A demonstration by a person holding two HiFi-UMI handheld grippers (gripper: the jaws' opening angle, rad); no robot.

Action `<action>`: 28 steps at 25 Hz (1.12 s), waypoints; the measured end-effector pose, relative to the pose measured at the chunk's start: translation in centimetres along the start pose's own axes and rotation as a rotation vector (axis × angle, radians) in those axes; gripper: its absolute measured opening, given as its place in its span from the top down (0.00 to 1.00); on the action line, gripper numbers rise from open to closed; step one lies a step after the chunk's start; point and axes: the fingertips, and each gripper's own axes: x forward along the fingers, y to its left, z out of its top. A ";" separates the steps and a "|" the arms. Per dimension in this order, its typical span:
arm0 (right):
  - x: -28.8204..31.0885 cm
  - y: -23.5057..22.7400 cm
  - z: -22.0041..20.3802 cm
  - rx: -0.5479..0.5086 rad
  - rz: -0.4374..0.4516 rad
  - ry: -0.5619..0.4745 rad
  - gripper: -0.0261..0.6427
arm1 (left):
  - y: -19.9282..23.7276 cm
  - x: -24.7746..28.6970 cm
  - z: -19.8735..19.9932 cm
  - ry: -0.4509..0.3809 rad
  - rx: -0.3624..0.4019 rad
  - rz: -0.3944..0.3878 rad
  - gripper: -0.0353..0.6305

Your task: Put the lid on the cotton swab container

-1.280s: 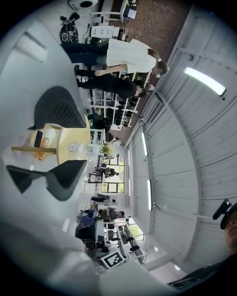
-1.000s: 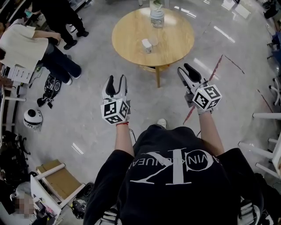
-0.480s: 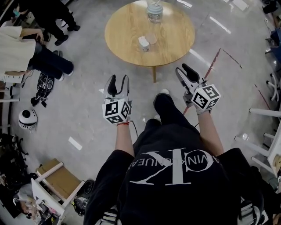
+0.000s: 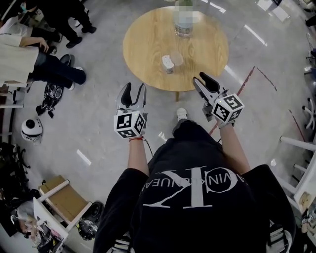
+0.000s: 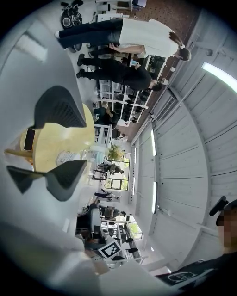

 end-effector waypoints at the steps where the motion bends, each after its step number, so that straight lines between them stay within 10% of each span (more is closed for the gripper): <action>1: 0.7 -0.5 0.0 0.002 0.006 0.012 0.77 | -0.1 0.8 0.0 0.004 0.001 -0.007 0.63; 28: 12.2 -7.7 -4.3 0.181 0.156 0.248 0.77 | -3.9 12.3 -6.5 0.237 -0.008 -0.219 0.53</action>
